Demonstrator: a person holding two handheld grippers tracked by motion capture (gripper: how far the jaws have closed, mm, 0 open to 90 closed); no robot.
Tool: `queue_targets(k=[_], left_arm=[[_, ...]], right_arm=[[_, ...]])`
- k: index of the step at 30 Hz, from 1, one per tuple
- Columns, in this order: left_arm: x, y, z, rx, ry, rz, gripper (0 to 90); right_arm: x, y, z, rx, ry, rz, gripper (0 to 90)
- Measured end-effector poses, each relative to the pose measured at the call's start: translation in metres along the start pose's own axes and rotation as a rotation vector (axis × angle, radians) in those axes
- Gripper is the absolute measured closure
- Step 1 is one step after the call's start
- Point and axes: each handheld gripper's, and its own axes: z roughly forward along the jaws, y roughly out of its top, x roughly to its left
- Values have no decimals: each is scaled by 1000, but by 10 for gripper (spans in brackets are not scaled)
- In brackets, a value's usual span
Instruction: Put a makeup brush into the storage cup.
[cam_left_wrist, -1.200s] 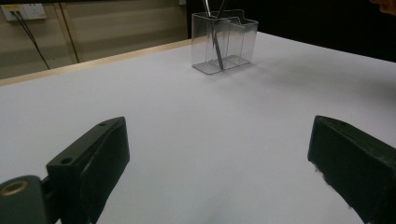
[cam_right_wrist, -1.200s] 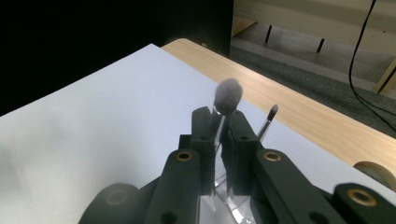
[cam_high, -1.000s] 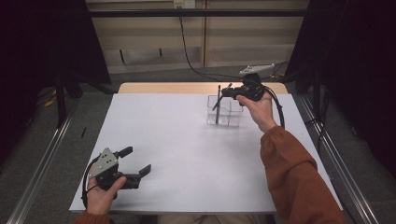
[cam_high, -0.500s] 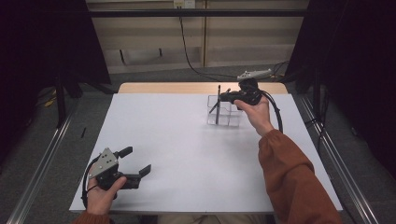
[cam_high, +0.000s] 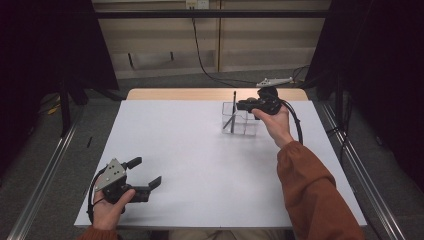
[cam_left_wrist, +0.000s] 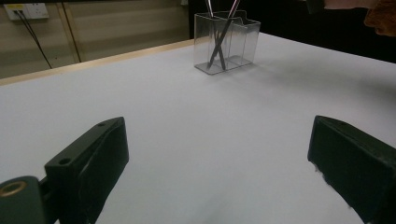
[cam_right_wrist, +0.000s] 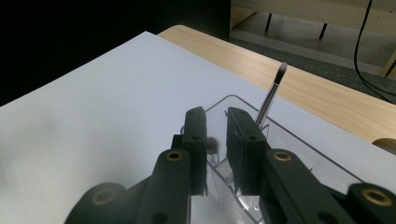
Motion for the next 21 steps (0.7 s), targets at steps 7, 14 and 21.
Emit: queue_targets(k=[7,14,21], left_arm=[[0,0,0,1,1,-2,51],[2,0,1,3,5,-3,52],[2,1,8,14,3,-2,52]], right_arm=[[2,-4,-6,-36,-24,-7,561],[6,-11,-12,-87,-11,2,321],[5,-16,-17,-111,-17,15,139]])
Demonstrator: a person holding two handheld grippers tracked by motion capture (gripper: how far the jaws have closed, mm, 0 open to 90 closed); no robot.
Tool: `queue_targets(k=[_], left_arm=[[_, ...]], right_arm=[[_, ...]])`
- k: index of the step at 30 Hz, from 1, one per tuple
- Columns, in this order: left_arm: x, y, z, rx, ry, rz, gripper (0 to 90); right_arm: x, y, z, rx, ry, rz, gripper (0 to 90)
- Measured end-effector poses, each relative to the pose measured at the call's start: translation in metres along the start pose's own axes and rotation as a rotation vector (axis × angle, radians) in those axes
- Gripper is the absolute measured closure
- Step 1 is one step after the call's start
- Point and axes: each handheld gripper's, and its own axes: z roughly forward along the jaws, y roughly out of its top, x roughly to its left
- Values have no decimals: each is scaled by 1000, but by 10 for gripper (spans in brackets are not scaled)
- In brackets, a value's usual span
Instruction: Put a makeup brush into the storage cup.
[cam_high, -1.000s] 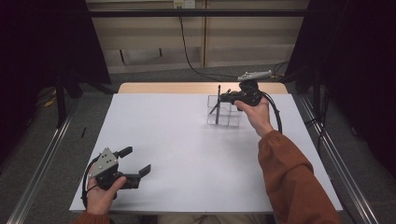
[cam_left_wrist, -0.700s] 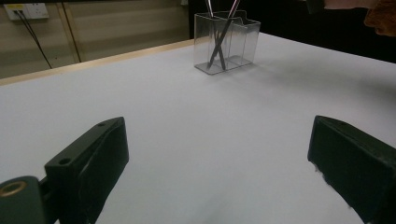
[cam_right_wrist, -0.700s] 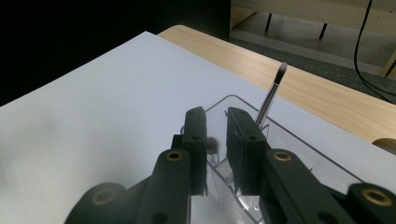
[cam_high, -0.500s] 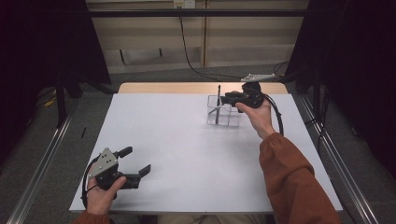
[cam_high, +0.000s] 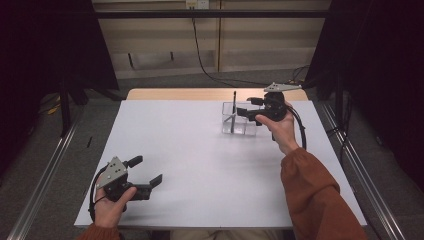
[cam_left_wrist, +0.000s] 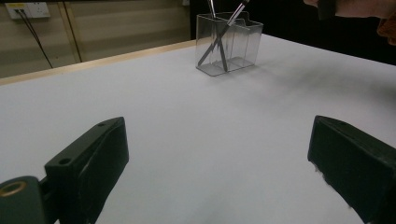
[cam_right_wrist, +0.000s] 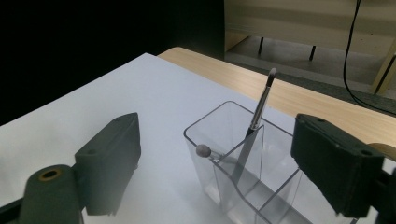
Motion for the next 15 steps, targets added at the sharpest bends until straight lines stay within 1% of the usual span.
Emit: queue_targets(k=[1,2,3,4,5,6,8,10,12,13,15], left_arm=[[0,0,1,3,1,0,53],[1,0,0,1,-1,-4,53],[2,0,0,-6,2,-11,53],[2,0,-1,-8,8,-18,53],[3,0,-2,-14,11,-19,53],[3,0,-2,-17,11,-31,53],[3,-1,-2,-17,13,-29,53],[2,-1,-2,-15,13,-23,53],[2,-1,-3,-11,13,-16,53],[1,-1,-4,-12,15,-18,53],[1,-1,-5,-12,15,-15,53]], right_arm=[[0,-1,-1,-7,-5,-2,113],[0,-2,-2,-14,-12,1,66],[0,-3,-3,-15,-9,-1,19],[0,-4,-4,-18,-4,-10,7],[0,-5,-6,-26,3,-18,4],[-1,-6,-7,-25,4,-24,0],[-1,-7,-9,-20,-4,-12,9],[-1,-9,-12,-18,-11,-21,4],[-1,-12,-15,-19,-22,-4,16],[-1,-14,-16,-16,-33,-6,13],[1,-18,-19,-10,-69,-15,22]])
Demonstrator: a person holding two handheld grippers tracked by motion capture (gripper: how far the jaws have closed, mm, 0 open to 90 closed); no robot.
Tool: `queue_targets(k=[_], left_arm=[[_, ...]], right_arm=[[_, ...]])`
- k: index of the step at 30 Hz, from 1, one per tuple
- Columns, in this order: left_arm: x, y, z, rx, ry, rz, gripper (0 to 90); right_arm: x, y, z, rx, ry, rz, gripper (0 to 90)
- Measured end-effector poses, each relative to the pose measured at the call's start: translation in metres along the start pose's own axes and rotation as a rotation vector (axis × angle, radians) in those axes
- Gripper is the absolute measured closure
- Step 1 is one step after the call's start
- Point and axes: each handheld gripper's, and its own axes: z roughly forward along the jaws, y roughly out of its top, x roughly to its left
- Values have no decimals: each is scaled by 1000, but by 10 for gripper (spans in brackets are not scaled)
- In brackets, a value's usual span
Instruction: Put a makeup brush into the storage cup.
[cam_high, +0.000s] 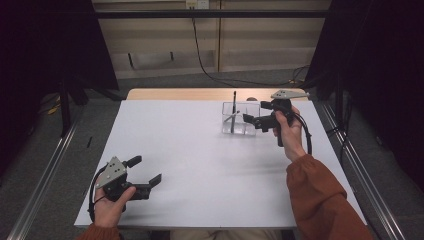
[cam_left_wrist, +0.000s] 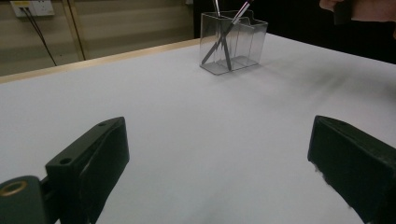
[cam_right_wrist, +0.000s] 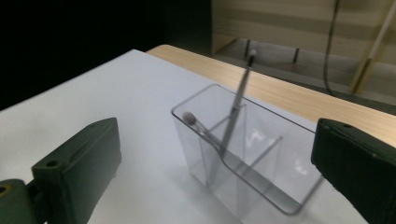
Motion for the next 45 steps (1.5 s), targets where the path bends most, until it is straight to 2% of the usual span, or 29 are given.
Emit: queue_targets(k=[9,16,18,22,33,38,41,45], left_arm=[[0,0,-7,-14,10,-2,52],[0,1,-6,-16,6,-3,51],[0,1,-7,-19,6,5,50],[0,0,-7,-22,9,-6,49],[1,1,-8,-26,11,-11,44],[0,1,-8,-23,16,-8,44],[0,0,-9,-25,19,-7,44],[-1,0,-9,-26,16,-4,42]], right_arm=[[0,-14,-25,-52,-45,-2,13],[-2,-22,-45,-90,-57,21,14],[-1,-26,-50,-89,-62,12,12],[1,-35,-59,-96,-71,18,12],[13,-59,-74,-102,-86,13,18],[15,-71,-87,-103,-80,23,15],[17,-79,-95,-121,-85,34,15],[19,-89,-99,-124,-90,38,18]])
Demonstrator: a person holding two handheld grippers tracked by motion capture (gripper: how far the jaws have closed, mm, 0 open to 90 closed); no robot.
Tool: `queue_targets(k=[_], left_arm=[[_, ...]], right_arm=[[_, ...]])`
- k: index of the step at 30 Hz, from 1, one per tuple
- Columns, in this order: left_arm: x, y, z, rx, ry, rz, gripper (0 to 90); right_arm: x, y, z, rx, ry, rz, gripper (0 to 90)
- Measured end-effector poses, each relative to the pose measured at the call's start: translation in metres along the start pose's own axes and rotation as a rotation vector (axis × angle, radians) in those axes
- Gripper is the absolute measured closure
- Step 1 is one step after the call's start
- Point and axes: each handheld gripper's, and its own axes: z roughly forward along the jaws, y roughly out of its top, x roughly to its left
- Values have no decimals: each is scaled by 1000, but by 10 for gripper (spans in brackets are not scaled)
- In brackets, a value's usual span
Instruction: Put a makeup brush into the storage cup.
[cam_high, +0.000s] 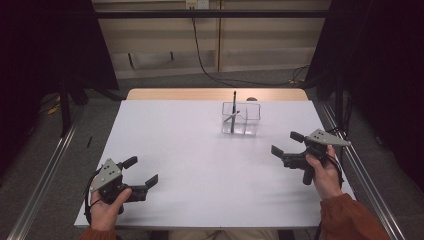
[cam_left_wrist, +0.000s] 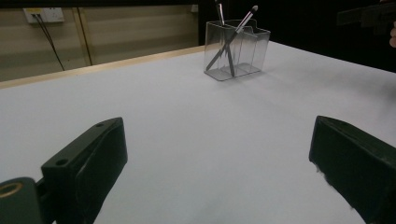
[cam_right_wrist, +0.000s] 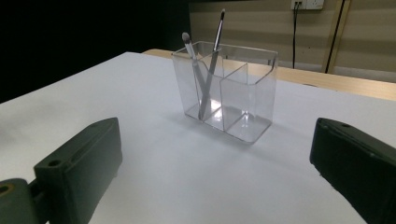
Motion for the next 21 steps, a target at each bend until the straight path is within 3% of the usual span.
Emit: queue_targets(k=[7,21], left_arm=[[0,-1,-3,-9,2,-5,42],[-1,0,-4,-20,7,-25,39]], right_arm=[[4,-2,-14,-38,7,-2,19],[3,-22,-38,-42,-14,-14,18]])
